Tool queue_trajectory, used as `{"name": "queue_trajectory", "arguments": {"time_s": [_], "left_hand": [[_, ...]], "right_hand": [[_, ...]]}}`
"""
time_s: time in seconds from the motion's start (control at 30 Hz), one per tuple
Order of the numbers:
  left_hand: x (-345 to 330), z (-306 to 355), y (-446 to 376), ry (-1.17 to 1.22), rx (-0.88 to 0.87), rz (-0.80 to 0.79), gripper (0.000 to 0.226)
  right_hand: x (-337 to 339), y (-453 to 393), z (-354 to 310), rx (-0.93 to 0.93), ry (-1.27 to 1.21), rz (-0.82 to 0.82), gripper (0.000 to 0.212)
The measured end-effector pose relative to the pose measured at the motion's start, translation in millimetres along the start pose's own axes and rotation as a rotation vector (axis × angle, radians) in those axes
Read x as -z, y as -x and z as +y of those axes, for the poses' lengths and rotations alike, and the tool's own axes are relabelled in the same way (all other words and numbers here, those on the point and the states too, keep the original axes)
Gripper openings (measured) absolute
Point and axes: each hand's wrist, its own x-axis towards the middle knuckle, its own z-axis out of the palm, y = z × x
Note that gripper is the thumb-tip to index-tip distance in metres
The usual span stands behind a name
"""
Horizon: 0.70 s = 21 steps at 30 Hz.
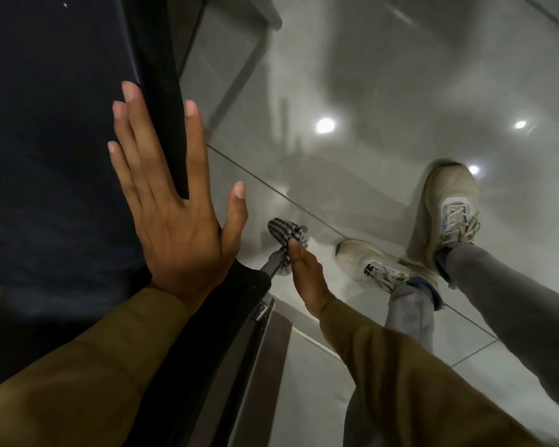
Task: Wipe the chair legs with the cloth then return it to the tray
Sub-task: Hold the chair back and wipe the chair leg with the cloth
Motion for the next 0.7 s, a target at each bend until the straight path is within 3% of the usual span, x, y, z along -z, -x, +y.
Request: {"name": "queue_trajectory", "arguments": {"time_s": [0.27,0.43,0.57,0.7], "left_hand": [[8.0,4.0,-3.7,-0.006,0.027,-0.06,0.077],[7.5,3.7,-2.8,0.026,0.025,-0.059,0.077],[4.5,3.3,-3.0,0.024,0.025,-0.024,0.076],[1.2,0.9,-3.9,0.017,0.018,-0.02,0.076]], "right_hand": [[0.4,110.3,-8.5,0.139,-0.082,-0.269,0.054],[-0.5,57.1,8.9,0.155,0.054,-0.078,0.035],[4.9,-10.4,11.6,0.03,0.089,-0.017,0.048],[2.5,-19.7,1.0,0.011,0.066,-0.032,0.05]]}}
